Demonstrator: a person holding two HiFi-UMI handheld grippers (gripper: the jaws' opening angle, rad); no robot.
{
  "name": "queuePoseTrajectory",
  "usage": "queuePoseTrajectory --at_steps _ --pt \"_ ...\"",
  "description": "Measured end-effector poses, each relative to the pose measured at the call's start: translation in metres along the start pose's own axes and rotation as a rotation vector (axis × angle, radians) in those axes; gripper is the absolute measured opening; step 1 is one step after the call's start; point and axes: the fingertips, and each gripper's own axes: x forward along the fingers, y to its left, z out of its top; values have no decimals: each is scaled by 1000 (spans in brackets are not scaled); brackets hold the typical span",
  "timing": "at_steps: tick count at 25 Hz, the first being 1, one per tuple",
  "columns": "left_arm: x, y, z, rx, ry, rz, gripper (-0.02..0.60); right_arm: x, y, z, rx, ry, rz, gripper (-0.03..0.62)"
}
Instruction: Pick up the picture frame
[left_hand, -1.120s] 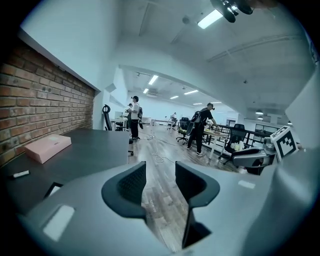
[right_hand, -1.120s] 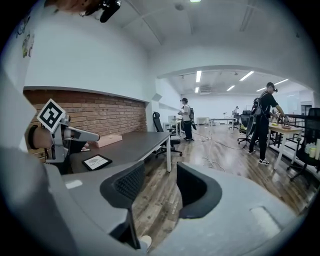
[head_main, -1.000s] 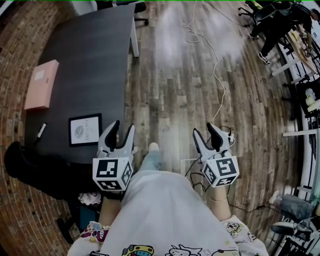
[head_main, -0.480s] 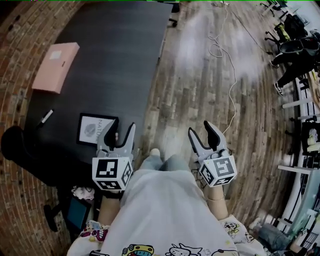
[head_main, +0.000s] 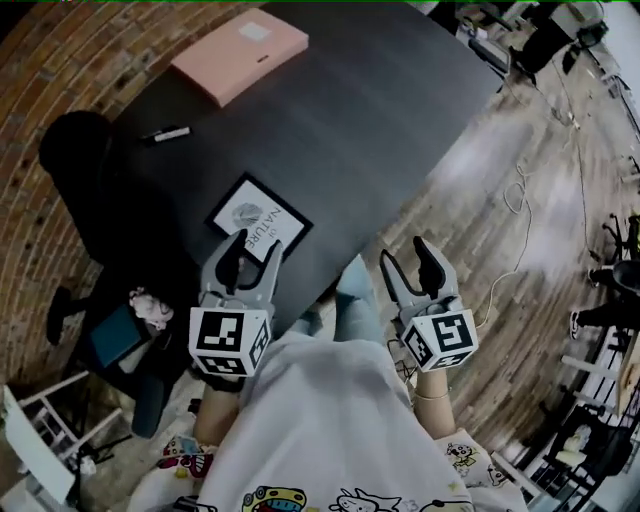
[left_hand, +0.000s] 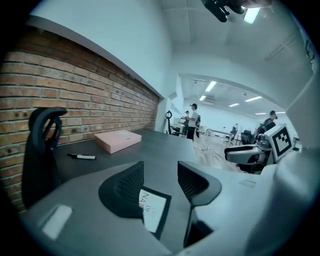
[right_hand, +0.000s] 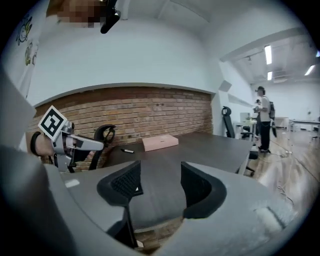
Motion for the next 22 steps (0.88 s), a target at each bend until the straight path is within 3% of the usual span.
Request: queuePoseTrajectory --at_steps 11,15,22 --pt "-40 74 -8 -221 -83 575 218 136 40 35 -202 81 578 250" --pt "-49 71 -9 -278 -107 727 218 161 43 45 -257 89 723 250" --pt "-56 58 -9 -336 -140 900 218 185 44 47 -267 120 882 249"
